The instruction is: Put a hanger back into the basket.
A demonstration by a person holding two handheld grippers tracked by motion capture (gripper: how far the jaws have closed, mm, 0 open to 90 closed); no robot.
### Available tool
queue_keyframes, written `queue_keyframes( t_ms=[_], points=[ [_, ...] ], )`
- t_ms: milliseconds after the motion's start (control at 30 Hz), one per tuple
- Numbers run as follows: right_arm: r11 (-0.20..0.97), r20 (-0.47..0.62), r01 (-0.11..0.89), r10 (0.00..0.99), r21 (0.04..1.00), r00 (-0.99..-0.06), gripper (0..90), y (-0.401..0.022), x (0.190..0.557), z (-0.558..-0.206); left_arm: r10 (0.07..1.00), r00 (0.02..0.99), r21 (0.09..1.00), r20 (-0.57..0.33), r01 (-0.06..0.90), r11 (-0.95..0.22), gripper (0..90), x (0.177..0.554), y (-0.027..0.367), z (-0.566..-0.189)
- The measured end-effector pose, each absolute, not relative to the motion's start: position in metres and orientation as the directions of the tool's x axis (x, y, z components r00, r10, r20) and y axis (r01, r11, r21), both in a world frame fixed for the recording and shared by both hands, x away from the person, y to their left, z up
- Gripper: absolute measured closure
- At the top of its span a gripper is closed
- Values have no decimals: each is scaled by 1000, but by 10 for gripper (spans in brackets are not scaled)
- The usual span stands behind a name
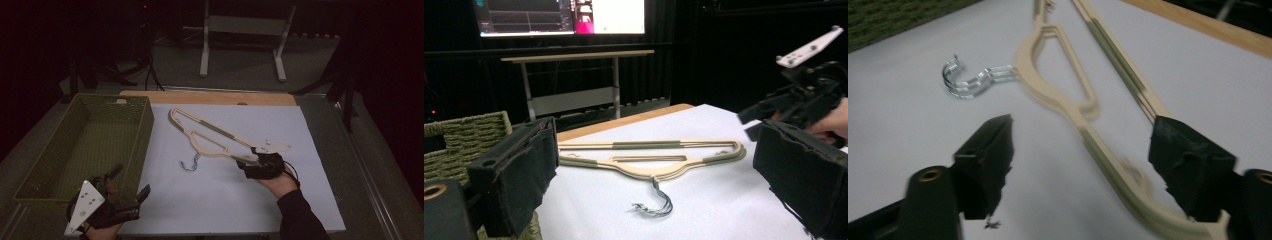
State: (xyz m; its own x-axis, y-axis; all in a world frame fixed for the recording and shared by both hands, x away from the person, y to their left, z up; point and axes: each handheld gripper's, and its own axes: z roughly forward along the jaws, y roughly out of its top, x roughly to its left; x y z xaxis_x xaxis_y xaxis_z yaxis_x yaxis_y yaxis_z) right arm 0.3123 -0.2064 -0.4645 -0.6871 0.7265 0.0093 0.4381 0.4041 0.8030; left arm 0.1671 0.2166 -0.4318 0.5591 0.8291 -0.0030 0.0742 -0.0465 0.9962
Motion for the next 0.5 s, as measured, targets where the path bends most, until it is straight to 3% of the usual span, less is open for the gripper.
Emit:
queue_keyframes(
  t_ms=[500],
  points=[
    [558, -16, 399, 596, 727, -803, 328, -156, 356, -469, 835, 550, 995, -12, 92, -46, 53, 168, 223, -436]
  ],
)
